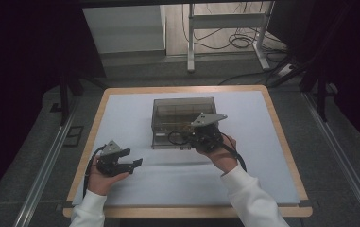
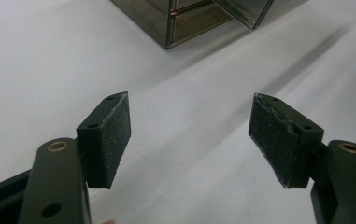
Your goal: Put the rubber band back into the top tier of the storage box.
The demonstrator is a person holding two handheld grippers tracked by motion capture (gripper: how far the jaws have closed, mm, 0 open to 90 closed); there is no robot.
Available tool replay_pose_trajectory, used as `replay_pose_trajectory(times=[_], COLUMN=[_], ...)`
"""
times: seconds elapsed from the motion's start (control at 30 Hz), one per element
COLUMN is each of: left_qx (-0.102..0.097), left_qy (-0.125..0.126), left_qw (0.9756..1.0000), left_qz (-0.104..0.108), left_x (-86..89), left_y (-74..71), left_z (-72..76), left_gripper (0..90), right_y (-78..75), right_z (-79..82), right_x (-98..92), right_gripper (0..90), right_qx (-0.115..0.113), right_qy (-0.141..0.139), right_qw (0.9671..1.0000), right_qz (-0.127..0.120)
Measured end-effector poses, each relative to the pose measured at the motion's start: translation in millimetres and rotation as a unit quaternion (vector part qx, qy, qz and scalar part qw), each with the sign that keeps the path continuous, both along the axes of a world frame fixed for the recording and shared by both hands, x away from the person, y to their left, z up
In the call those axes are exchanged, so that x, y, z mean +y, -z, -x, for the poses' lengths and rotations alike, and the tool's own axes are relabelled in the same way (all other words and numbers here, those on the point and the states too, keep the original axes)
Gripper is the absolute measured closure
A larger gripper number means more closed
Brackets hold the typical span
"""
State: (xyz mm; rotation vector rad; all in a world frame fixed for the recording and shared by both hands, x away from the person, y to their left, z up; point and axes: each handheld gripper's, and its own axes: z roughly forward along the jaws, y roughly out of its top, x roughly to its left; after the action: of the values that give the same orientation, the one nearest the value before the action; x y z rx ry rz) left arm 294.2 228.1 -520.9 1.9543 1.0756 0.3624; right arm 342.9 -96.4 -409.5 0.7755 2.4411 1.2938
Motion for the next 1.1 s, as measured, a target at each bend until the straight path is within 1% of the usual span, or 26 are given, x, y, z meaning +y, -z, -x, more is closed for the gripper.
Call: replay_pose_trajectory(times=[0.63,0.83,1.0,1.1], left_qx=[-0.002,-0.002,-0.002,-0.001], left_qy=[-0.004,-0.002,-0.002,-0.003], left_qw=[1.0,1.0,1.0,1.0], left_qz=[0.003,0.001,0.0,0.002], left_x=[3.5,3.7,4.5,4.2], left_y=[-1.0,-0.6,-0.7,-0.4], left_z=[0.3,-0.1,-0.1,-0.2], left_gripper=[29.9,29.8,29.8,29.8], right_y=[2.8,6.7,12.6,14.7], right_z=[-15.7,-21.0,-26.1,-28.6], right_x=[24.6,34.0,40.6,43.2], right_gripper=[88.0,87.9,87.9,87.9], right_qx=[0.004,0.008,0.014,0.016], right_qy=[-0.004,-0.002,0.0,0.002], right_qw=[1.0,0.9999,0.9997,0.9997], right_qz=[0.007,0.012,0.022,0.02])
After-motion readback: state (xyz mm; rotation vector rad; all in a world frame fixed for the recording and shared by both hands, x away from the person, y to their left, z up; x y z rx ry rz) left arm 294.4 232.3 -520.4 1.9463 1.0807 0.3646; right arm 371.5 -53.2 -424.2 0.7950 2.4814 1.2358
